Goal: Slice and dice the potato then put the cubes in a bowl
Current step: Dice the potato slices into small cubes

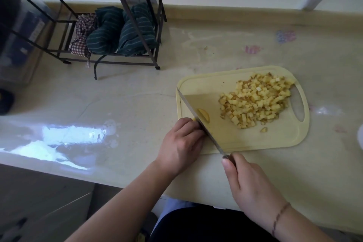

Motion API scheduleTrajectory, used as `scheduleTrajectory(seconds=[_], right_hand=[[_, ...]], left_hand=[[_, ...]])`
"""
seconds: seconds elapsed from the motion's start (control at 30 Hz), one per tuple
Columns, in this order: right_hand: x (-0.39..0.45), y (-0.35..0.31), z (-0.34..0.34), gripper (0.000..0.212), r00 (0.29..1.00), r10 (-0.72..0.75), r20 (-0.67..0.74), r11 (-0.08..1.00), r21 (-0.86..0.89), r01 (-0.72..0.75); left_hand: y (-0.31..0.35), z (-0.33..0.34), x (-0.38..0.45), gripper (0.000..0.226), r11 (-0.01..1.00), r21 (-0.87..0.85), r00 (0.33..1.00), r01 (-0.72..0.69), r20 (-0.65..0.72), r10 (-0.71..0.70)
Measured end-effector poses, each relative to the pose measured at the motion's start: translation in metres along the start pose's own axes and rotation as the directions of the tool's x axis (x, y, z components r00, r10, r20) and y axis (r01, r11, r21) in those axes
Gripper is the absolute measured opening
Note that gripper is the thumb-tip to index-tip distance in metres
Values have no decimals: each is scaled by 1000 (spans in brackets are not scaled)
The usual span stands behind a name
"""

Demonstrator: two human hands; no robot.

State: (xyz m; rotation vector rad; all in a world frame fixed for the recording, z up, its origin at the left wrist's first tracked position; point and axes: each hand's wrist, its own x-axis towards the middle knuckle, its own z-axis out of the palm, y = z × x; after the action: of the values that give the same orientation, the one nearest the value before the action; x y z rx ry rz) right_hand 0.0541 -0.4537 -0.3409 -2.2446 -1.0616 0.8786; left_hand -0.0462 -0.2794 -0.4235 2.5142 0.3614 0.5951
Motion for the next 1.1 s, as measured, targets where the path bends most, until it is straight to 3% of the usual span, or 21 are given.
scheduleTrajectory(seconds=[0.23,0.57,0.83,1.1], right_hand=[[9,5,-14,43,999,35,-20,998,57,-34],[-1,0,-9,49,1000,-27,8,997,71,26],[-10,2,-6,42,999,-6,40,999,47,4],[17,-1,-4,41,1000,13,-13,1000,25,-13]], left_hand=[[-7,-6,-4,5,998,22,998,-64,12,64],[-6,-7,-2,4,999,31,999,-33,14,32],[-9,-9,-2,3,999,28,999,-45,30,44],[-10,-12,-4,3,998,20,997,-67,28,66]])
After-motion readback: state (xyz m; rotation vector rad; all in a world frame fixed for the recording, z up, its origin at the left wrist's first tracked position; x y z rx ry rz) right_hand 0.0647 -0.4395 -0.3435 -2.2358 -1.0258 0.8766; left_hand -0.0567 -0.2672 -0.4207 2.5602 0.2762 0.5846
